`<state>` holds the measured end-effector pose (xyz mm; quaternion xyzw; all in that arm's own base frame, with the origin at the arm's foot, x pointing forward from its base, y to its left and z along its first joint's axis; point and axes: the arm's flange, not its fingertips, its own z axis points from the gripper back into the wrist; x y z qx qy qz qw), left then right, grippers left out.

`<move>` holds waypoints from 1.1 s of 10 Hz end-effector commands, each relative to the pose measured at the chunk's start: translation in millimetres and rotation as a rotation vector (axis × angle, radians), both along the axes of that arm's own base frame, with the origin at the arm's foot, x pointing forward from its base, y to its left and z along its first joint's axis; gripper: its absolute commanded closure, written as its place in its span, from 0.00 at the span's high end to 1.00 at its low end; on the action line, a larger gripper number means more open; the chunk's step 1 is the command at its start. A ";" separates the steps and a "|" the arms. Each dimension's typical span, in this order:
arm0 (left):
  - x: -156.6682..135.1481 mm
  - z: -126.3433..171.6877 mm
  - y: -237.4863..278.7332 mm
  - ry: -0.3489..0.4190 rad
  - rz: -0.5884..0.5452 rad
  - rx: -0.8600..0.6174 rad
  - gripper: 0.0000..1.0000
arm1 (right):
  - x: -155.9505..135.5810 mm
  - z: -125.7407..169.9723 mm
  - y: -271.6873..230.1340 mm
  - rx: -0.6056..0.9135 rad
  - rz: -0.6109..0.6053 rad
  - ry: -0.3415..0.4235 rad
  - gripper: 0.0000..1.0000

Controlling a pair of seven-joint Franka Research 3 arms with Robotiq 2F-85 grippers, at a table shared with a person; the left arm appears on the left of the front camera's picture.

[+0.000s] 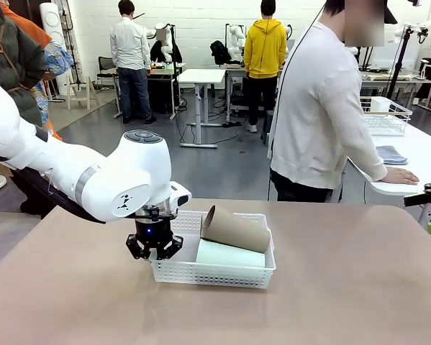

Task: Clean and organize the cups into the basket.
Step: Pick up the Reusable plastic cup from the right side of the table and stack it inside the Organizing basket in the center of the table, then move the Organizing basket back to the left side of the table.

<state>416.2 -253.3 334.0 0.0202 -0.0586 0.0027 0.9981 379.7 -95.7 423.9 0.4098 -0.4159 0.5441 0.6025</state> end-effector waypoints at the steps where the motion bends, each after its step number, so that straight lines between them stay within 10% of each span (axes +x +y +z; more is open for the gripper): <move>1: 0.3 2.2 -1.9 -0.006 0.000 -0.001 0.00 | -1.7 5.9 0.6 0.009 0.003 -0.019 1.00; 11: 0.3 2.2 -1.9 -0.006 0.000 -0.001 0.00 | -1.7 5.9 0.6 0.009 0.003 -0.019 1.00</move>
